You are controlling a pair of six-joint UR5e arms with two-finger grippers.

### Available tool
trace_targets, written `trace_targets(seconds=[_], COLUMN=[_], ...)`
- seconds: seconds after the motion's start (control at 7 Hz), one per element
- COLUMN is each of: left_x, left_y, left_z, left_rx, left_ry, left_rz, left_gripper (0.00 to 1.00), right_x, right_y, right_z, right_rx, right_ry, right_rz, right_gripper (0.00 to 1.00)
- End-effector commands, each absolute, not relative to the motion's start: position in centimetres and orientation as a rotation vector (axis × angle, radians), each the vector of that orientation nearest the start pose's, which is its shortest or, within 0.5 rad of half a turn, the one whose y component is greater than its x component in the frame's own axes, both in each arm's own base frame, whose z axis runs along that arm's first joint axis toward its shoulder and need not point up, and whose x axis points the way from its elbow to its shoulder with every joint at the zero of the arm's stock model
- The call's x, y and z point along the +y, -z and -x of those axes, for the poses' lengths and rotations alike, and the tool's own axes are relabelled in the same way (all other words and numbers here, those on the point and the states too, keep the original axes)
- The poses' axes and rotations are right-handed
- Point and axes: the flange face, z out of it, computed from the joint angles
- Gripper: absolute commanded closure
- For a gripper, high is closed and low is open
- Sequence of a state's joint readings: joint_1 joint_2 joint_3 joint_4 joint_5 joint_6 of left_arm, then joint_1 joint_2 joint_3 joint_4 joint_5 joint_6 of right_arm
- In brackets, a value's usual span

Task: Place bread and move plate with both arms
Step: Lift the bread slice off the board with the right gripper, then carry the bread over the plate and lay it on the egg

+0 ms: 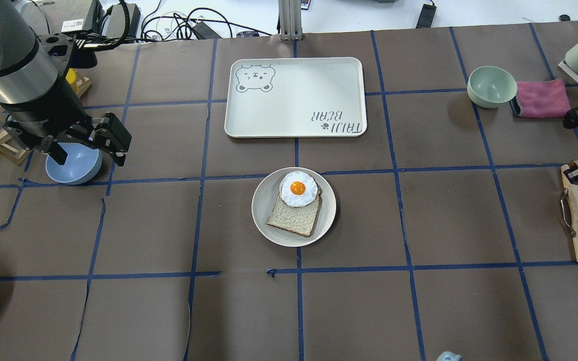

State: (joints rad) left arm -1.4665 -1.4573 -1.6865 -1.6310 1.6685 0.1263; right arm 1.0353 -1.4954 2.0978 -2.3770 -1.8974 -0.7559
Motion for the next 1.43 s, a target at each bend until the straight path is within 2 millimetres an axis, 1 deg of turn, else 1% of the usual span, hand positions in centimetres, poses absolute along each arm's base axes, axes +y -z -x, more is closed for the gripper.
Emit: trace_targets(seconds=[0.0, 0.14, 0.29, 0.43, 0.57, 0.71, 0.86, 1.0, 1.14, 1.29], left_x=[-44.8, -44.8, -44.8, -44.8, -44.8, -44.8, -44.9, -44.8, -44.9, -44.9], left_y=[-47.8, -47.8, -47.8, -47.8, -47.8, -47.8, -47.8, -47.8, -47.7, -47.7], left_z=[7.7, 7.7, 7.7, 7.7, 7.7, 7.7, 7.6, 7.7, 7.6, 7.6], left_rx=[3.049, 3.049, 3.049, 3.049, 3.049, 3.049, 3.049, 3.049, 3.049, 3.049], left_ry=[-0.113, -0.115, -0.115, -0.115, -0.117, -0.115, -0.115, -0.115, -0.118, -0.115], left_rz=[-0.037, -0.040, -0.040, -0.042, -0.040, -0.040, -0.038, -0.040, -0.038, -0.038], left_gripper=[0.00, 0.00, 0.00, 0.00, 0.00, 0.00, 0.00, 0.00, 0.00, 0.00], right_x=[-48.2, -49.7, -50.3, -50.3, -49.7, -48.9, -48.1, -47.4, -47.1, -46.8], right_y=[-32.4, -33.4, -33.9, -34.8, -34.8, -34.3, -33.6, -31.9, -29.7, -27.9], right_z=[9.5, 3.9, -1.8, -9.7, -18.0, -25.3, -31.9, -36.9, -40.3, -42.1], right_rx=[3.532, 3.515, 3.459, 3.388, 3.366, 3.348, 3.328, 3.306, 3.295, 3.292], right_ry=[0.081, 0.147, 0.118, 0.136, 0.160, 0.173, 0.191, 0.189, 0.166, 0.157], right_rz=[0.469, 0.449, 0.452, 0.357, 0.291, 0.191, 0.088, -0.001, -0.043, -0.124], right_gripper=[1.00, 1.00, 1.00, 1.00, 1.00, 1.00, 1.00, 1.00, 1.00, 1.00])
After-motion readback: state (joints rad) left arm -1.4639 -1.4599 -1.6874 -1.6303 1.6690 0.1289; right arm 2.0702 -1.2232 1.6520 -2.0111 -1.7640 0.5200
